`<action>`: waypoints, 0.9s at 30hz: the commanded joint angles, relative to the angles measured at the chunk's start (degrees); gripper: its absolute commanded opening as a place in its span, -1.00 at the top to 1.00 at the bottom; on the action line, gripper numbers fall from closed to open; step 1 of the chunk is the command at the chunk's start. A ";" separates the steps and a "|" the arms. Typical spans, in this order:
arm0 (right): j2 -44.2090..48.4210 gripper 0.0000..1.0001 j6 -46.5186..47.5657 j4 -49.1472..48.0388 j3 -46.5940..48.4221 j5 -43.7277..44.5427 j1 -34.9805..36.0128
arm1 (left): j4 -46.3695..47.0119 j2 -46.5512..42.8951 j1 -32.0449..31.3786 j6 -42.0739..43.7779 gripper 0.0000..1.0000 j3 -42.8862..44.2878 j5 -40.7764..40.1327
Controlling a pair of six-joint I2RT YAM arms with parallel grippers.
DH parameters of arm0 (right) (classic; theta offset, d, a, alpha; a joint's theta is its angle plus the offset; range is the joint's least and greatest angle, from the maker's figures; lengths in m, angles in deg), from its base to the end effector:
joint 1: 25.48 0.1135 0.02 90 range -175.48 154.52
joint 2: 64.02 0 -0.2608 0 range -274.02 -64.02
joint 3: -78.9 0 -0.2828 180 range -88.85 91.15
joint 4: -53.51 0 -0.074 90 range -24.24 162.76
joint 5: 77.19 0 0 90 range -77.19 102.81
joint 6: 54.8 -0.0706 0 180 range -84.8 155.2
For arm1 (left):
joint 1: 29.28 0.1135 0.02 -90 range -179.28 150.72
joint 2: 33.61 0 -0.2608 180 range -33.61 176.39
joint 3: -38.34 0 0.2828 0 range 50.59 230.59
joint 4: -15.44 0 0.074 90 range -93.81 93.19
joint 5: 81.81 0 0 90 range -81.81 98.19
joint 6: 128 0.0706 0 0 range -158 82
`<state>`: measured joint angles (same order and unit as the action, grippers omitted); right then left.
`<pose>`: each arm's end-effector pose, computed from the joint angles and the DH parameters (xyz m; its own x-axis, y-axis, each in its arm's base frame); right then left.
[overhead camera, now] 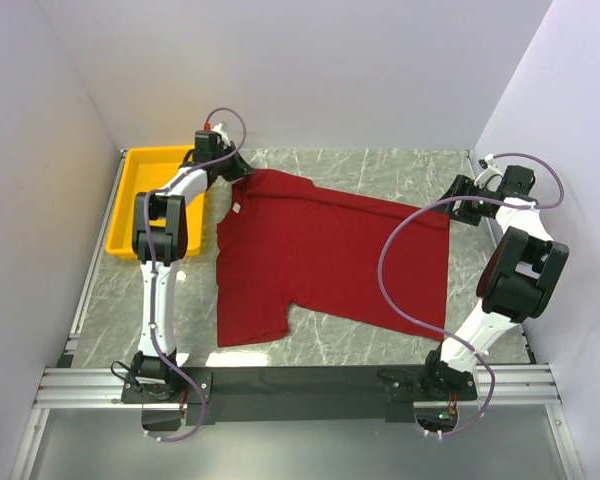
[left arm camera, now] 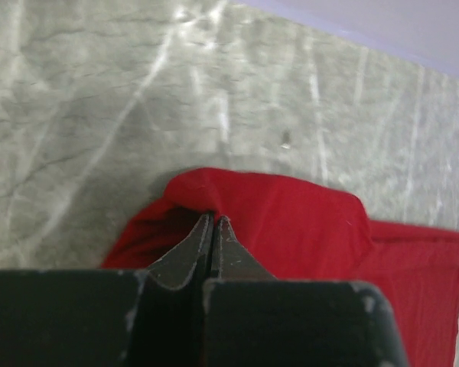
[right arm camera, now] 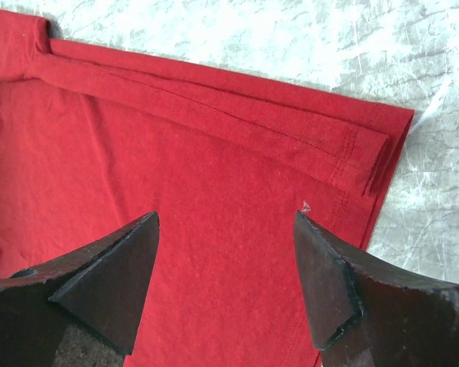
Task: Fold and stack the t-shirts
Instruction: Fold the tshirt
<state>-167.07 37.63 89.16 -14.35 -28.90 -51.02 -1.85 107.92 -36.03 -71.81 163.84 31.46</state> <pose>0.4068 -0.1423 0.1884 -0.7078 0.3032 -0.6380 -0.0782 0.8640 0.4974 0.6045 -0.0996 0.1214 -0.6958 -0.4324 -0.5735 0.0586 0.7617 -0.6453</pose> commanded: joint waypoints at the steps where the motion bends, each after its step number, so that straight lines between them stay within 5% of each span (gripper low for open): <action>1: 3.82 -0.54 0.64 0.16 -0.85 -1.09 0.05 | 6.88 -8.55 -0.20 5.58 0.99 -3.28 4.41; 10: 4.61 -0.54 0.64 -0.02 -1.90 -1.53 0.05 | 8.48 -14.71 -0.11 12.00 0.91 -9.63 8.64; 23: 5.22 -0.54 0.29 -0.02 -1.81 -1.79 -0.12 | -0.59 -6.10 1.12 8.75 0.81 -2.16 1.87; 27: 5.13 -0.54 0.46 0.33 -1.29 -1.62 -0.12 | -0.41 -3.81 1.12 7.61 0.64 0.38 1.43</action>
<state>-164.57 37.66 89.47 -16.17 -29.95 -51.02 -2.03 103.03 -35.09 -62.98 160.52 33.86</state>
